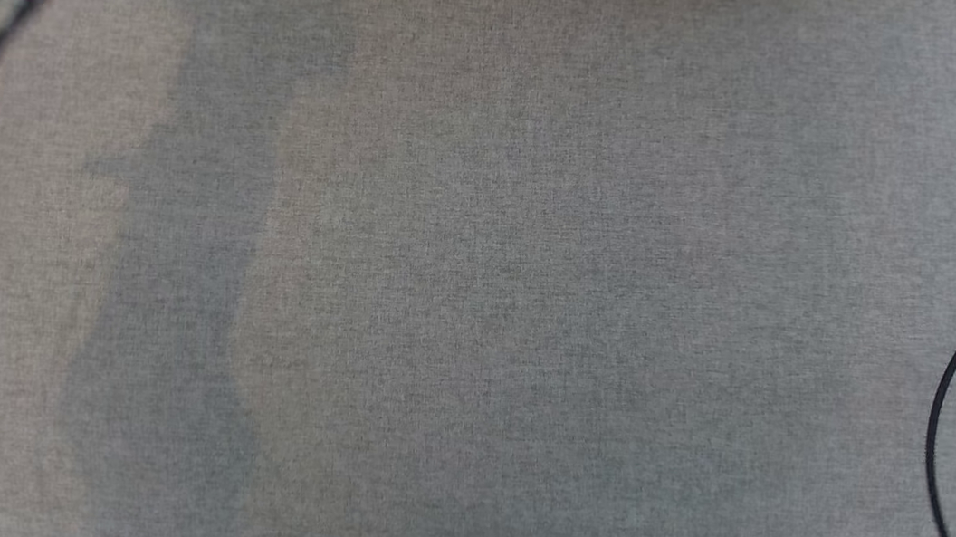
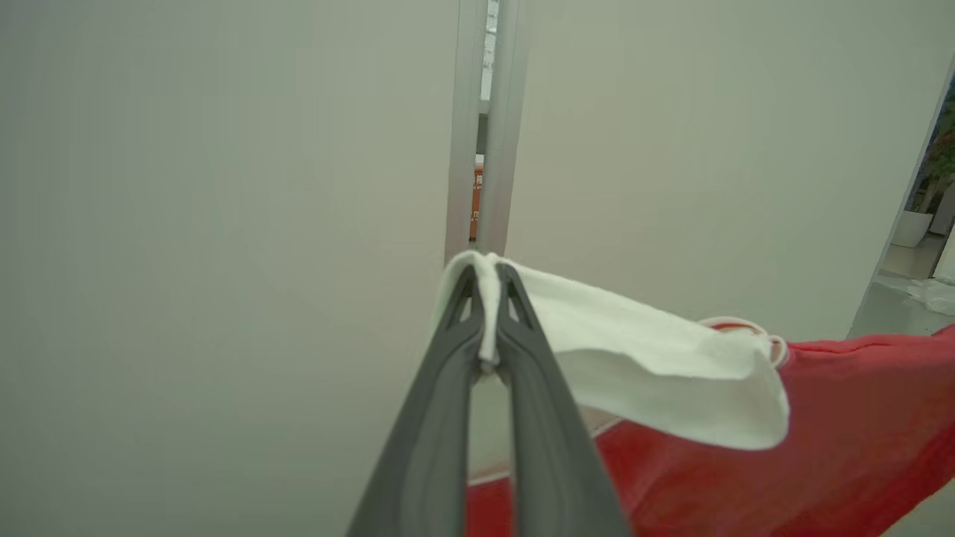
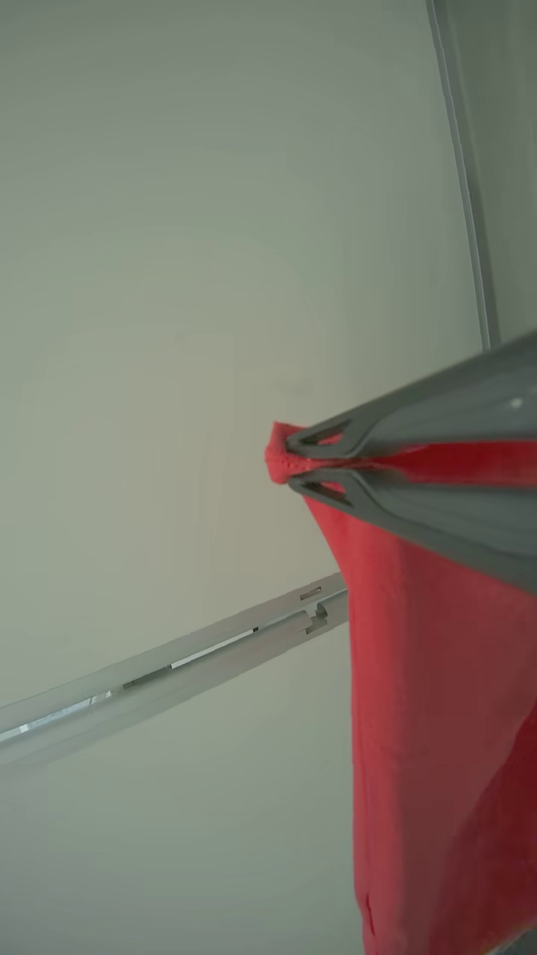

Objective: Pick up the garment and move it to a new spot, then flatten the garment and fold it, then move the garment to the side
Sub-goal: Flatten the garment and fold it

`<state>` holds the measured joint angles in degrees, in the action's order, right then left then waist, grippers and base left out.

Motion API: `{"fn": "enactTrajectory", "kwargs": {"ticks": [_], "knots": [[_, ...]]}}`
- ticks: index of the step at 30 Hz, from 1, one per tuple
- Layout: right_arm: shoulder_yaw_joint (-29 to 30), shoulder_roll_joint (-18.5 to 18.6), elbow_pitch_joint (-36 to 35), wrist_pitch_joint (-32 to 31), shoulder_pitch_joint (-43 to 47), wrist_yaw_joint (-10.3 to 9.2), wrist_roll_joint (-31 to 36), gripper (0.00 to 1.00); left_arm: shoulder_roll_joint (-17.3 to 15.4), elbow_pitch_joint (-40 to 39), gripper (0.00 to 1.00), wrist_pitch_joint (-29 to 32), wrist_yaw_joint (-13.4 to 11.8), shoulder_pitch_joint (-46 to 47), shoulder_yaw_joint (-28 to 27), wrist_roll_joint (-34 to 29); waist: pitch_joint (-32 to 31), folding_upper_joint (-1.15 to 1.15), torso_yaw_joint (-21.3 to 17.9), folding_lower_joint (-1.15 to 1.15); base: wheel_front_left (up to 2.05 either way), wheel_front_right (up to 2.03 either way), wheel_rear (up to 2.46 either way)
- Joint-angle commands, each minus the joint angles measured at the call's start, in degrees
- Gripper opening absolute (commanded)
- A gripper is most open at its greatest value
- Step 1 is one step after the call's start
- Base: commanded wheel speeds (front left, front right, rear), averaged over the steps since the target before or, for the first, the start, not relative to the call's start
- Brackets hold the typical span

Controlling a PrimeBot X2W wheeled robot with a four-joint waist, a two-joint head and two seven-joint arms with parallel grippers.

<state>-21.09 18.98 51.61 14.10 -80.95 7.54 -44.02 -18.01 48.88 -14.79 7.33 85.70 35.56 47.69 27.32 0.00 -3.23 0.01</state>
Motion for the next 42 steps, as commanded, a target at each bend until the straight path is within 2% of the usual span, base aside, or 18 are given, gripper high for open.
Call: {"fn": "enactTrajectory", "kwargs": {"ticks": [1, 5, 8, 12, 17, 22, 28, 36, 42], "knots": [[-0.9, 1.1, -1.4, 0.5, 4.0, -0.10, -1.2, 0.00, 0.1, -2.6, 0.00, -0.5, -0.9, -3.0, -1.8, -0.5, -1.3, 0.00, 0.1, -0.01, 0.00, 0.00, 0.00], [-3.1, 2.8, -7.7, 1.1, 14.7, -0.10, -4.7, 0.00, -1.1, -12.5, 0.00, -0.4, -4.0, -16.6, -8.1, -3.5, -3.8, 0.00, -0.7, -0.01, 0.00, 0.00, 0.00], [-2.1, 4.0, -13.6, 1.1, 23.1, -0.10, -6.5, 0.00, -1.6, -21.0, 0.00, -0.4, -6.5, -28.1, -12.4, -6.1, -5.8, 0.00, -1.5, -0.01, 0.00, 0.00, 0.00], [-0.3, 5.0, -21.1, 1.1, 34.3, -0.10, -6.3, 0.00, -0.3, -29.9, 0.00, -0.5, -8.6, -42.8, -17.0, -7.7, -8.6, 0.00, -1.5, -0.01, 0.00, 0.00, 0.00], [2.9, 4.4, -28.1, 1.1, 47.9, -0.11, -5.7, 0.00, 2.7, -37.7, 0.00, -0.5, -9.9, -58.9, -21.4, -9.0, -12.2, 0.00, -1.4, -0.01, 0.00, 0.00, 0.00], [4.9, 3.3, -32.5, 1.1, 59.2, -0.11, -4.5, 0.00, 6.0, -42.2, 0.00, -0.5, -9.6, -72.8, -23.1, -11.2, -15.5, 0.00, -1.0, -0.01, 0.00, 0.00, 0.00], [8.6, 3.7, -35.3, 1.1, 70.9, -0.11, -1.6, 0.00, 9.0, -42.7, 0.00, -0.5, -8.7, -83.9, -22.9, -12.1, -18.9, 0.00, 1.0, -0.01, 0.00, 0.00, 0.00], [13.9, 2.4, -38.0, 0.1, 82.8, -0.11, 2.0, 0.00, 11.3, -41.6, 0.00, -0.5, -7.3, -91.4, -22.3, -13.2, -21.1, 0.00, 2.4, -0.01, 0.00, 0.00, 0.00], [17.0, -0.5, -40.8, -1.9, 87.9, -0.11, 4.0, 0.00, 12.2, -40.1, 0.00, -0.5, -5.9, -91.8, -21.8, -14.1, -21.5, 0.00, 2.8, -0.01, 0.00, 0.00, 0.00]]}}
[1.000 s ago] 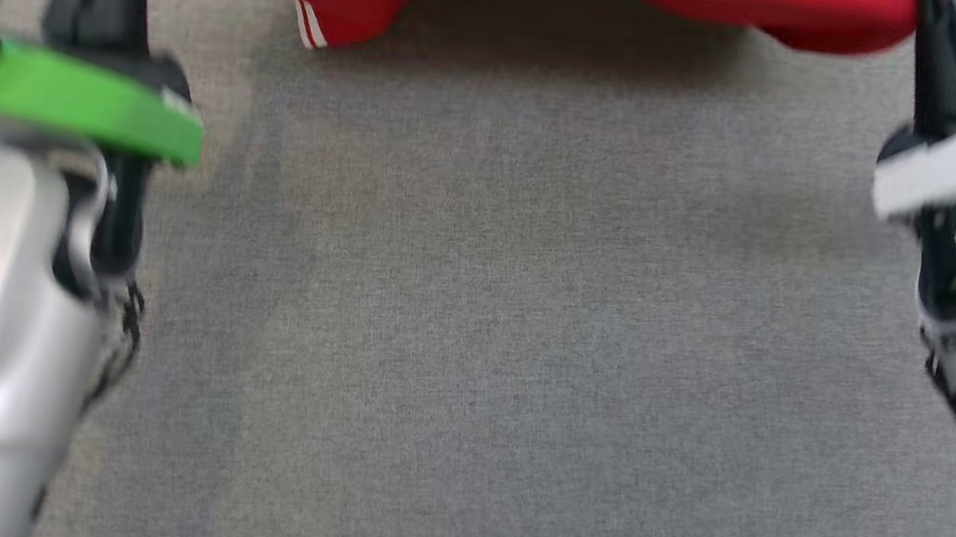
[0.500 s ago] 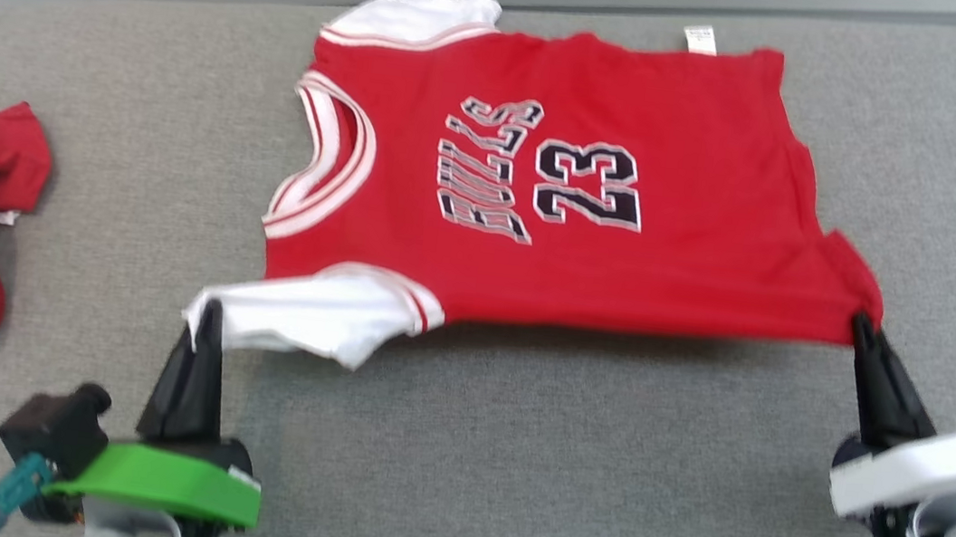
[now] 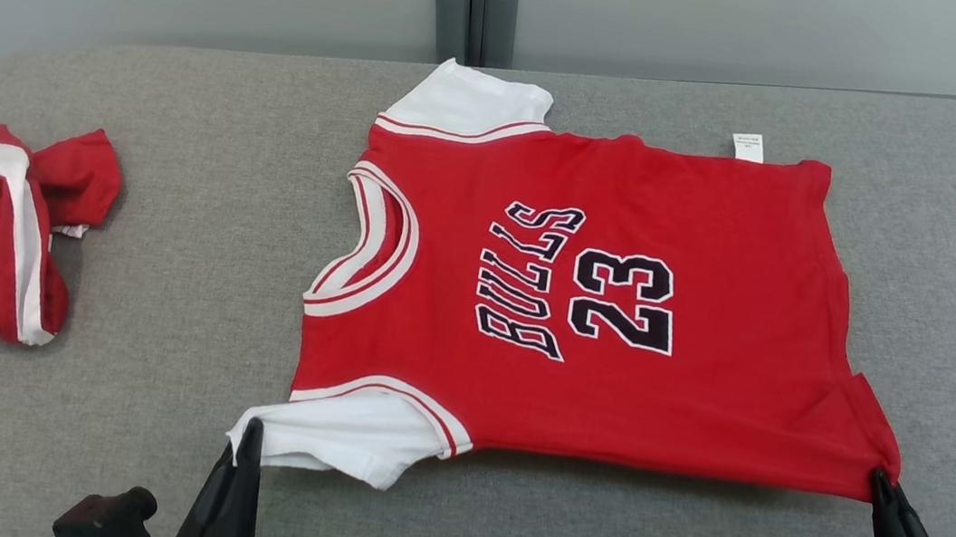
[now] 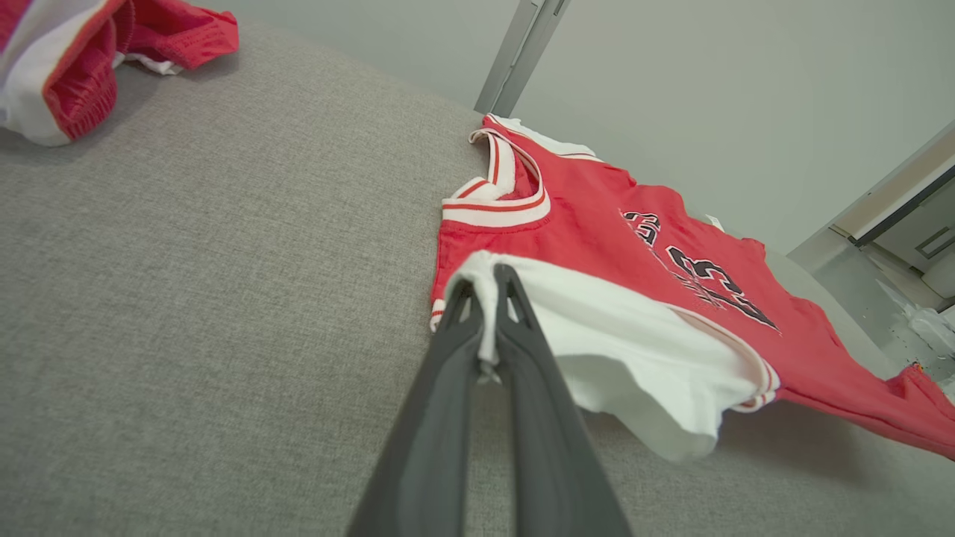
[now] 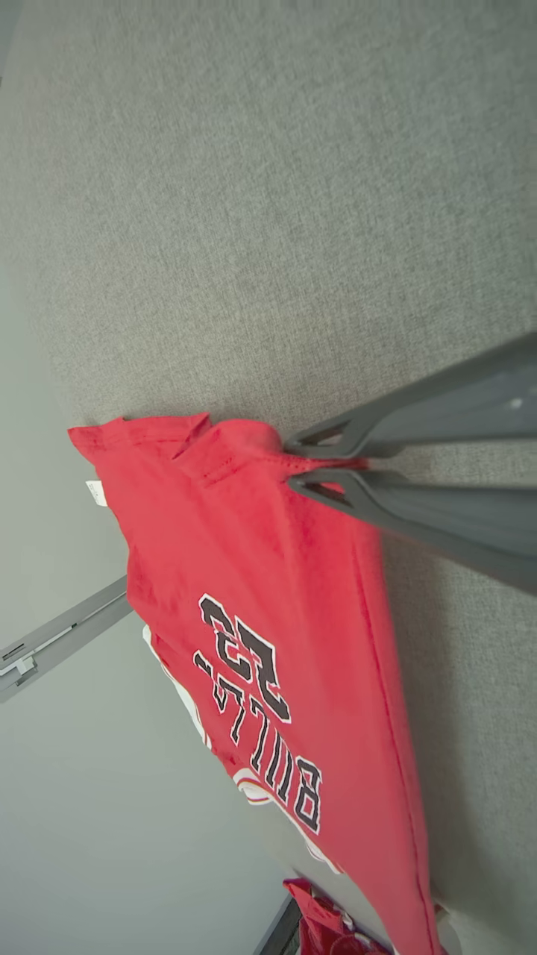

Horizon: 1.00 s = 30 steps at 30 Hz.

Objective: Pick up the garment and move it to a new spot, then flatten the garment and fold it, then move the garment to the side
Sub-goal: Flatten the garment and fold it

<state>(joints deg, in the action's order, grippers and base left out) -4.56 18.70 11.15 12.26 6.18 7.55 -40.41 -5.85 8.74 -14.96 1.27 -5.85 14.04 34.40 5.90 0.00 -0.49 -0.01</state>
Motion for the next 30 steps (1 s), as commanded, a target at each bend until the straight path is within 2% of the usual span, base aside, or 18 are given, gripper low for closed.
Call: {"fn": "enactTrajectory", "kwargs": {"ticks": [1, 9, 18, 30], "knots": [[0.9, -0.7, -0.7, -0.3, 1.2, -0.13, 0.6, 0.00, 0.0, 0.1, 0.00, -0.3, 0.3, 0.1, -0.2, -1.0, -0.1, 0.00, 0.0, 0.01, 0.00, 0.00, 0.00], [3.3, -2.9, -3.7, -2.4, 0.1, -0.12, 2.8, 0.00, -1.8, 1.6, 0.00, 0.6, 2.3, 5.1, 2.2, -3.7, 0.0, 0.00, -1.4, 0.01, 0.00, 0.00, 0.00], [2.7, -3.2, -2.3, -5.8, -6.2, -0.12, 3.1, 0.00, -4.6, 5.2, 0.00, 3.3, 4.1, 15.5, 4.0, -5.5, 2.5, 0.00, -2.8, 0.01, 0.00, 0.00, 0.00], [0.6, -3.2, 7.6, -8.1, -20.8, -0.12, 5.1, 0.00, -4.9, 17.5, 0.00, 3.6, 5.8, 30.9, 6.9, -5.4, 7.8, 0.00, -3.5, 0.01, 0.00, 0.00, 0.00]]}}
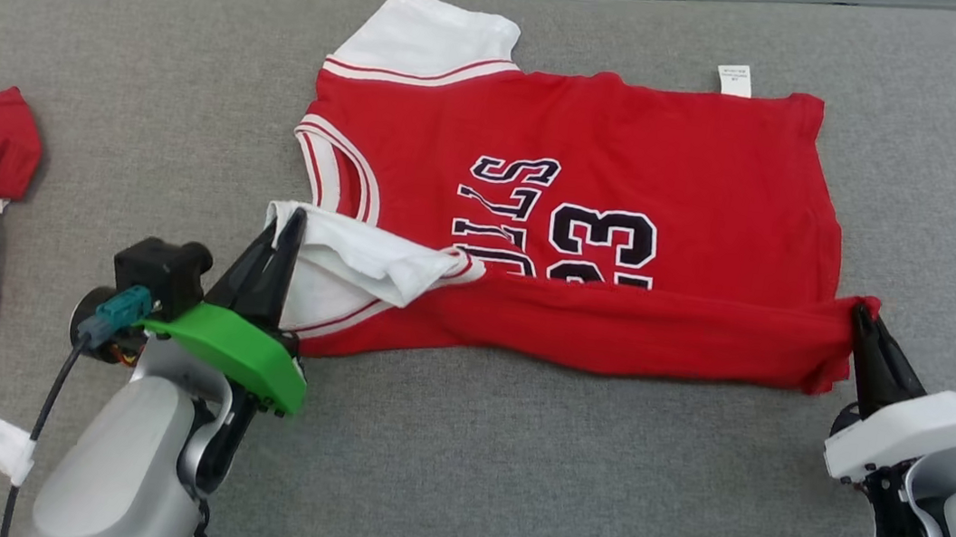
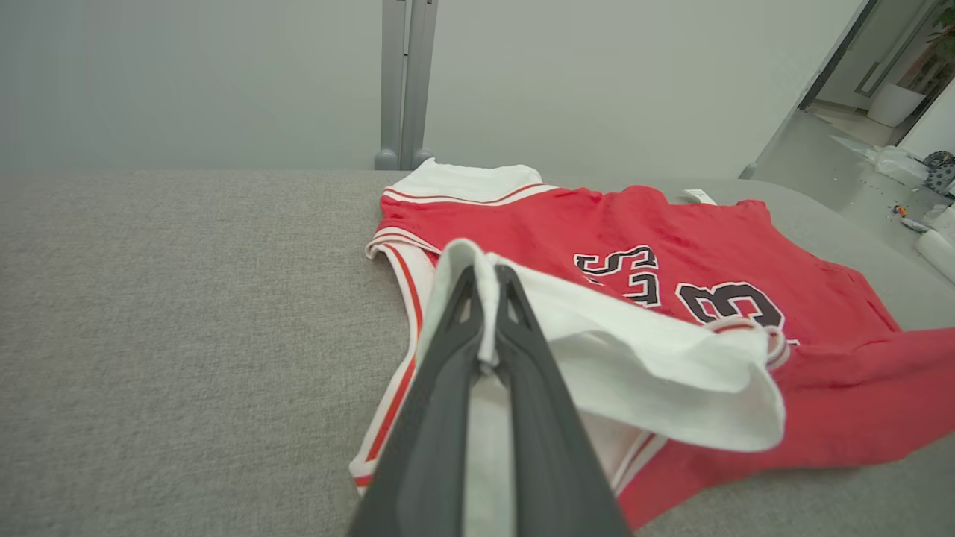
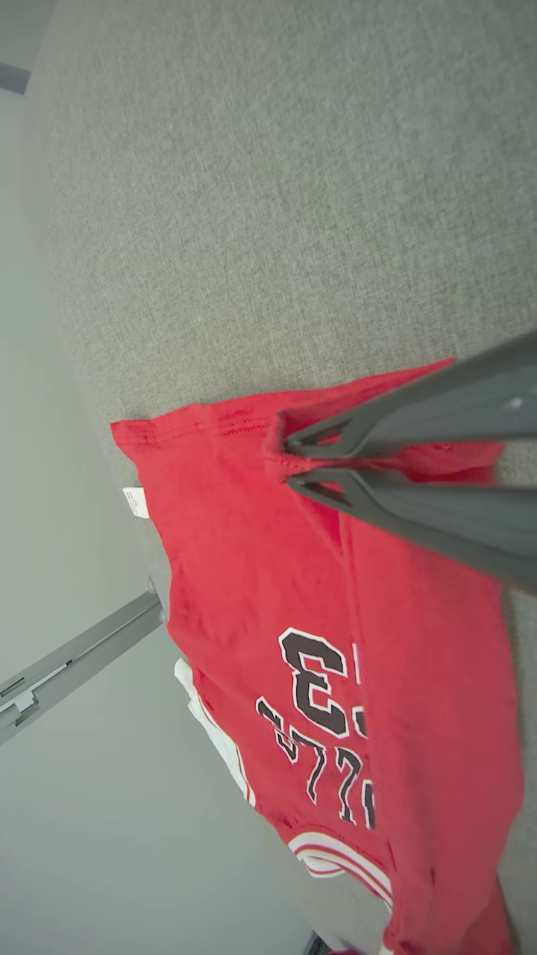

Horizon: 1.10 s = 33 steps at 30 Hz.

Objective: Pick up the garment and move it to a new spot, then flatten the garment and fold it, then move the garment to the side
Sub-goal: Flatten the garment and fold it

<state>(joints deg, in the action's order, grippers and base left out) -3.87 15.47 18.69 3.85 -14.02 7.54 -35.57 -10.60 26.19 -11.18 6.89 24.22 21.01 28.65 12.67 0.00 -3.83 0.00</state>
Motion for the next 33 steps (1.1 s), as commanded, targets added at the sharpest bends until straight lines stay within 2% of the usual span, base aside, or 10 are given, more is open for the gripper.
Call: {"fn": "enactTrajectory", "kwargs": {"ticks": [1, 6, 7, 8, 9, 14, 18, 26, 33], "knots": [[-0.3, 0.1, 1.4, 0.5, -1.9, -0.11, 0.4, 0.00, -0.1, 1.5, 0.00, -0.7, 0.2, 2.2, 0.2, 0.5, 1.5, 0.00, -0.2, 0.00, 0.00, 0.00, 0.00], [-1.4, -0.1, 7.7, 2.1, -7.1, -0.11, 0.6, 0.00, 0.1, 8.3, 0.00, -1.9, 0.5, 7.6, 2.2, 0.3, 3.0, 0.00, -0.5, 0.00, 0.00, 0.00, 0.00], [-1.8, 0.0, 9.1, 2.7, -8.1, -0.11, 1.0, 0.33, 0.2, 9.7, 0.03, -2.2, 0.6, 8.7, 2.7, 0.2, 3.3, 0.00, -0.5, 0.00, 0.00, 0.00, 0.00], [-2.1, 0.0, 10.1, 3.1, -8.7, -0.11, 1.2, 0.92, 0.4, 10.7, 0.75, -2.4, 0.6, 9.5, 3.0, 0.2, 3.4, 0.00, -0.5, 0.00, 0.00, 0.00, 0.00], [-2.4, 0.1, 11.3, 3.8, -9.3, -0.11, 1.2, 1.00, 0.6, 11.9, 1.00, -2.7, 0.6, 10.3, 3.4, 0.3, 3.4, 0.00, -0.4, 0.00, 0.00, 0.00, 0.00], [-4.6, 1.1, 14.3, 7.2, -9.6, -0.11, 1.7, 1.00, 1.2, 14.2, 1.00, -3.8, 0.6, 11.4, 4.4, 1.5, 2.9, 0.00, 0.1, 0.00, 0.00, 0.00, 0.00], [-6.3, 2.6, 14.2, 9.0, -7.2, -0.11, 1.8, 1.00, 0.8, 11.9, 1.00, -4.0, 0.7, 7.9, 3.0, 1.9, 1.9, 0.00, 0.5, 0.00, 0.00, 0.00, 0.00], [-7.4, 3.4, 12.6, 10.1, -2.9, -0.11, 2.3, 1.00, 0.4, 7.9, 1.00, -4.0, 0.7, -1.5, 2.1, 0.2, 1.4, 0.00, 1.4, 0.00, 0.00, 0.00, 0.00], [-8.3, 3.8, 13.7, 10.0, -3.0, -0.11, 6.2, 1.00, 1.1, 10.6, 1.00, -4.0, 0.7, -2.0, 2.5, 0.1, 1.8, 0.00, 1.6, 0.00, 0.00, 0.00, 0.00]]}}
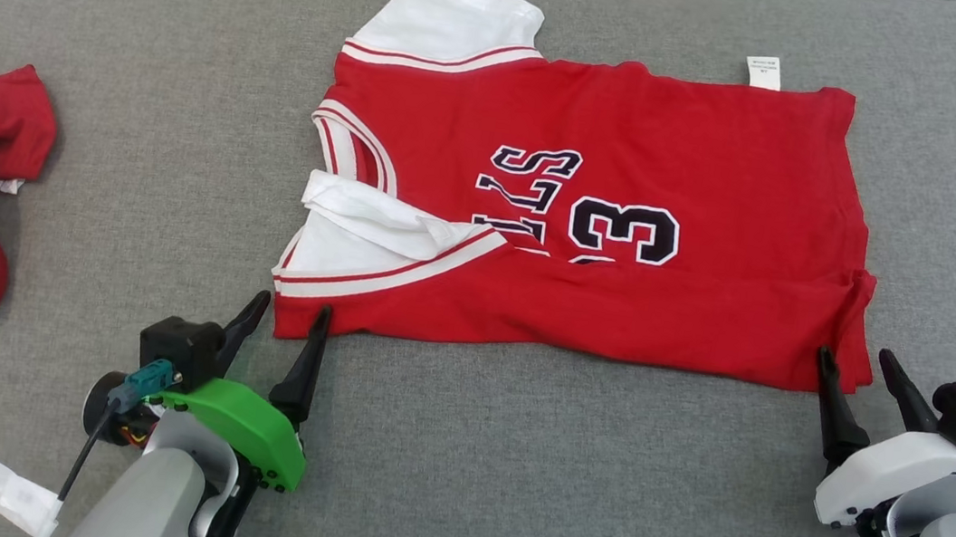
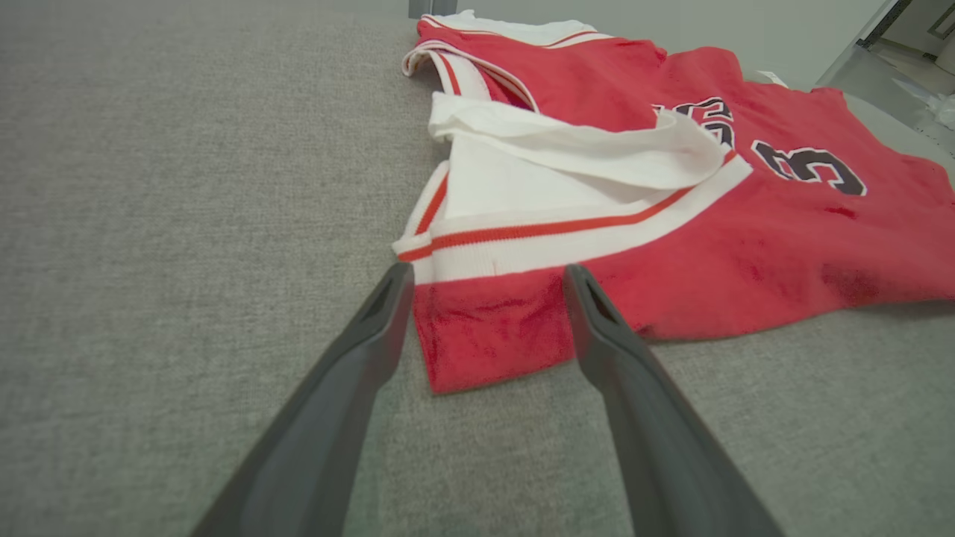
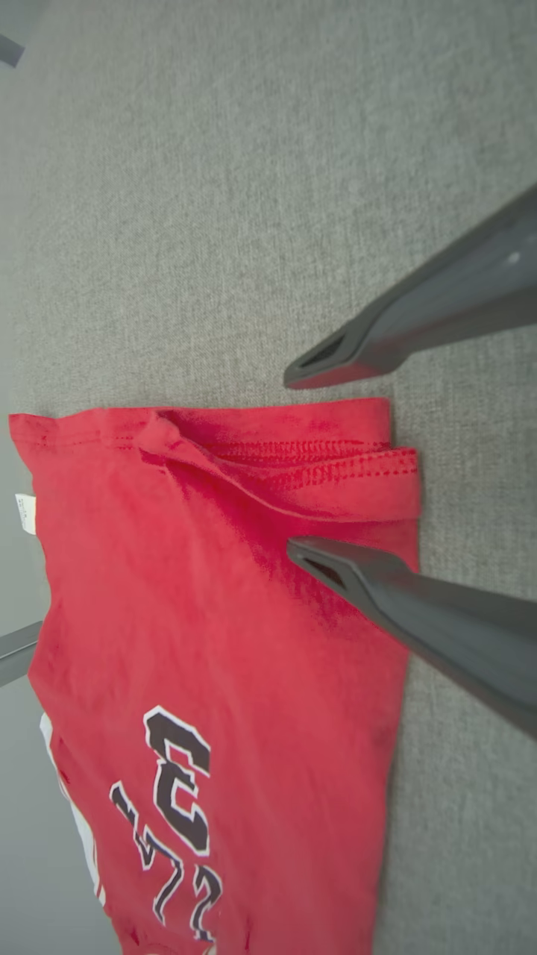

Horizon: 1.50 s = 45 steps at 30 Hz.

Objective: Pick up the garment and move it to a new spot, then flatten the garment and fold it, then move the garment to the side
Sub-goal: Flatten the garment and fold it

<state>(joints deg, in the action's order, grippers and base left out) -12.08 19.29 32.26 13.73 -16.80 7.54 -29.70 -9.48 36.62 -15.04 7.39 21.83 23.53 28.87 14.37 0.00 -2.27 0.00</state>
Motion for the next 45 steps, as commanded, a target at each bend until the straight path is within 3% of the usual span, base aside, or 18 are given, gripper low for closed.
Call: {"fn": "enactTrajectory", "kwargs": {"ticks": [1, 5, 6, 7, 8, 9, 20, 30, 35, 39, 40, 41, 42, 43, 45], "knots": [[-0.2, -0.2, 0.5, -0.3, -0.5, -0.11, 0.8, 1.00, 0.1, 0.8, 1.00, -0.2, 0.2, 1.1, 0.1, -0.1, 0.2, 0.00, 0.0, 0.00, 0.00, 0.00, 0.00], [0.0, -0.9, 2.0, -0.8, -1.2, -0.11, 1.5, 1.00, 0.5, 3.7, 1.00, -0.2, 0.2, 2.4, 0.8, 0.2, 0.6, 0.00, -0.1, 0.00, 0.00, 0.00, 0.00], [-0.1, -1.2, 2.3, -0.9, -1.4, -0.11, 1.3, 0.80, 0.6, 4.4, 1.00, -0.2, 0.2, 2.7, 1.0, 0.6, 0.7, 0.00, -0.2, 0.00, 0.00, 0.00, 0.00], [-0.4, -1.4, 2.6, -1.0, -1.7, -0.11, 1.1, 0.16, 0.6, 5.4, 0.85, -0.2, 0.2, 3.1, 1.3, 1.0, 0.8, 0.00, -0.3, 0.00, 0.00, 0.00, 0.00], [-0.6, -1.6, 2.9, -1.0, -2.0, -0.11, 1.0, 0.00, 0.6, 6.1, 0.40, -0.1, 0.2, 3.5, 1.7, 1.2, 0.9, 0.00, -0.3, 0.00, 0.00, 0.00, 0.00], [-1.0, -1.7, 3.3, -1.1, -2.4, -0.11, 0.8, 0.00, 0.7, 6.9, 0.00, 0.0, 0.2, 3.9, 2.0, 1.6, 0.9, 0.00, -0.4, 0.00, 0.00, 0.00, 0.00], [-2.8, -1.9, 2.8, 0.5, -1.9, -0.11, -3.2, 0.00, -0.8, 5.1, 0.00, -0.1, 0.1, 3.0, 1.5, 3.9, -2.9, 0.00, 0.8, 0.00, 0.00, 0.00, 0.00], [-2.2, 0.2, -7.1, -0.7, 8.8, -0.11, -5.3, 0.00, -1.8, -3.6, 0.00, -0.1, -0.9, -9.1, -1.7, 3.3, -7.2, 0.00, 1.9, 0.00, 0.00, 0.00, 0.00], [0.6, 0.6, -12.5, -4.1, 15.4, -0.11, -4.7, 0.00, -1.2, -8.3, 0.00, -0.1, -3.0, -16.3, -2.9, 4.0, -7.9, 0.00, 2.2, 0.00, 0.00, 0.00, 0.00], [3.5, -0.4, -15.7, -7.0, 19.5, -0.11, -4.1, 0.00, -0.9, -10.1, 0.00, 0.0, -3.2, -19.2, -2.2, 4.1, -8.0, 0.00, 2.9, 0.00, 0.00, 0.00, 0.00], [4.2, -0.7, -16.2, -7.6, 20.2, -0.11, -3.7, 0.00, -0.7, -10.2, 0.25, 0.0, -3.3, -19.4, -1.9, 3.9, -8.0, 0.00, 3.0, 0.00, 0.00, 0.00, 0.00], [4.8, -1.0, -16.6, -8.1, 20.5, -0.11, -3.3, 0.27, -0.5, -10.2, 0.80, 0.0, -3.2, -19.3, -1.6, 3.8, -8.0, 0.00, 3.1, 0.00, 0.00, 0.00, 0.00], [5.2, -1.7, -17.1, -8.4, 20.8, -0.11, -3.0, 0.82, -0.2, -10.0, 1.00, 0.0, -3.0, -19.2, -1.4, 3.9, -8.2, 0.00, 3.2, 0.00, 0.00, 0.00, 0.00], [5.5, -2.2, -17.4, -8.6, 21.0, -0.11, -2.8, 1.00, -0.1, -9.8, 1.00, 0.0, -3.0, -18.9, -1.2, 3.8, -8.3, 0.00, 3.2, 0.00, 0.00, 0.00, 0.00], [6.2, -2.9, -17.9, -8.8, 20.9, -0.11, -1.9, 1.00, 0.2, -9.6, 1.00, 0.0, -2.8, -18.0, -1.0, 3.4, -8.6, 0.00, 3.1, 0.00, 0.00, 0.00, 0.00]]}}
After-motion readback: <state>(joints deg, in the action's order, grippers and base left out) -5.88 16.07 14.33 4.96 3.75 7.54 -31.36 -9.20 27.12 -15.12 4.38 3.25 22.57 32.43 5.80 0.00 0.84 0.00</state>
